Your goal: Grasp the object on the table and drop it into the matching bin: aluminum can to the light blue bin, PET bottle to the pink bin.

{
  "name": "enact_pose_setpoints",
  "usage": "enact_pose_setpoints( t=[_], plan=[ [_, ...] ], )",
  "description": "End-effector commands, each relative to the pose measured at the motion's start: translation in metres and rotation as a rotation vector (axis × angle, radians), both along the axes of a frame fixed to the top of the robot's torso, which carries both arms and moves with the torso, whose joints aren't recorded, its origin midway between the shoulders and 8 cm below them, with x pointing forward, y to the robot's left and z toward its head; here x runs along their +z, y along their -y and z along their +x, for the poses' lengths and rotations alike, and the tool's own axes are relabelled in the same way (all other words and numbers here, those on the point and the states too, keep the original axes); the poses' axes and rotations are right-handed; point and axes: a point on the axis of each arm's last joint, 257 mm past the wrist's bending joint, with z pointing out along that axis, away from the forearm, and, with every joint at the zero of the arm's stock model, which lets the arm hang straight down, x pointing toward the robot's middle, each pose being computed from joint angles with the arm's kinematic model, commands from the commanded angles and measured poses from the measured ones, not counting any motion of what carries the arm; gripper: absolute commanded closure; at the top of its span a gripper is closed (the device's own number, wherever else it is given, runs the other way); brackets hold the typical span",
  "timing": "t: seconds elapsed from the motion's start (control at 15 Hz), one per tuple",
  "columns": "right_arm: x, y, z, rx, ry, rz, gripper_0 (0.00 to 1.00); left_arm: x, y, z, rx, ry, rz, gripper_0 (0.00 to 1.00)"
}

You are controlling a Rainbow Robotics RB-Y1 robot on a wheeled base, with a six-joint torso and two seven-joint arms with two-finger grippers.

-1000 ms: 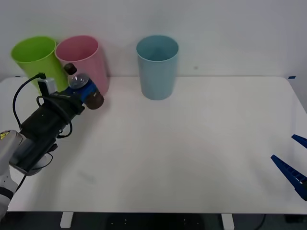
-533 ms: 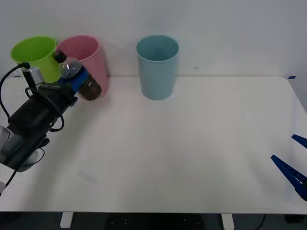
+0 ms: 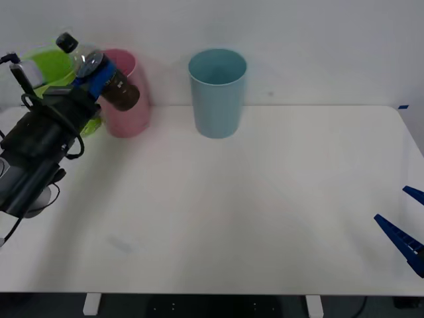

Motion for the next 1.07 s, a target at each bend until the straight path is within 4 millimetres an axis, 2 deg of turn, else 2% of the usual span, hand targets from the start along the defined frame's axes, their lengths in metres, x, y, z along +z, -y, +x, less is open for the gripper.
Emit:
enact_pose_setpoints(
  t=[0.07,0.27,0.47,1.07],
  plan=[
    [0.0,0.0,0.0,0.0,0.0,0.0,0.0,0.023,0.0,0.011,0.025,0.023,-0.018,1.0],
    [0.0,0.0,0.0,0.0,0.0,0.0,0.0,0.042,0.001,0.022,0.038,0.041,-0.032,1.0],
    [0.0,0.0,0.0,0.0,0.0,0.0,0.0,0.054,-0.002,0.046,0.065,0.047,-0.003,1.0],
    [0.0,0.0,0.0,0.0,0.0,0.0,0.0,0.065,-0.014,0.118,0.144,0.017,0.202,1.0]
  ],
)
